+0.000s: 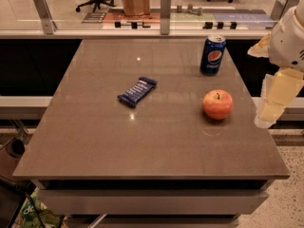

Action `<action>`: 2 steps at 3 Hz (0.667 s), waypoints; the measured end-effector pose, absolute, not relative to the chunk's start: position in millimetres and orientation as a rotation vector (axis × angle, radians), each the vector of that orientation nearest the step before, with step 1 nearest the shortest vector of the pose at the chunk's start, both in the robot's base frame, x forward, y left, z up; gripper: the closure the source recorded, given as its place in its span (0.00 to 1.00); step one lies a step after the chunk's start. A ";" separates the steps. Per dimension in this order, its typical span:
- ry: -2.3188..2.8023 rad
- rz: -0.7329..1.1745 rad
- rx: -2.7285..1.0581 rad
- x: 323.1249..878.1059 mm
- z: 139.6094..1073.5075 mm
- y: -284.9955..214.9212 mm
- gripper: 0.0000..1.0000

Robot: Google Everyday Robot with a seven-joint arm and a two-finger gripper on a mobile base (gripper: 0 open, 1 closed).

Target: Pick pepsi can

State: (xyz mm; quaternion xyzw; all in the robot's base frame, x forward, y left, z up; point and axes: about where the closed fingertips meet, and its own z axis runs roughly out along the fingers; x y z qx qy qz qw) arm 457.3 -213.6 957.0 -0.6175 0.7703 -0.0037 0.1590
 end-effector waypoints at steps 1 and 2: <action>2.202 -0.010 -1.765 457.4 957.0 -213.7 0.00; 2.219 0.004 -1.729 460.4 954.7 -216.2 0.00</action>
Offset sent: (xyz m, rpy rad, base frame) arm 0.0033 -0.0085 -0.0040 0.0370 0.0120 -0.0608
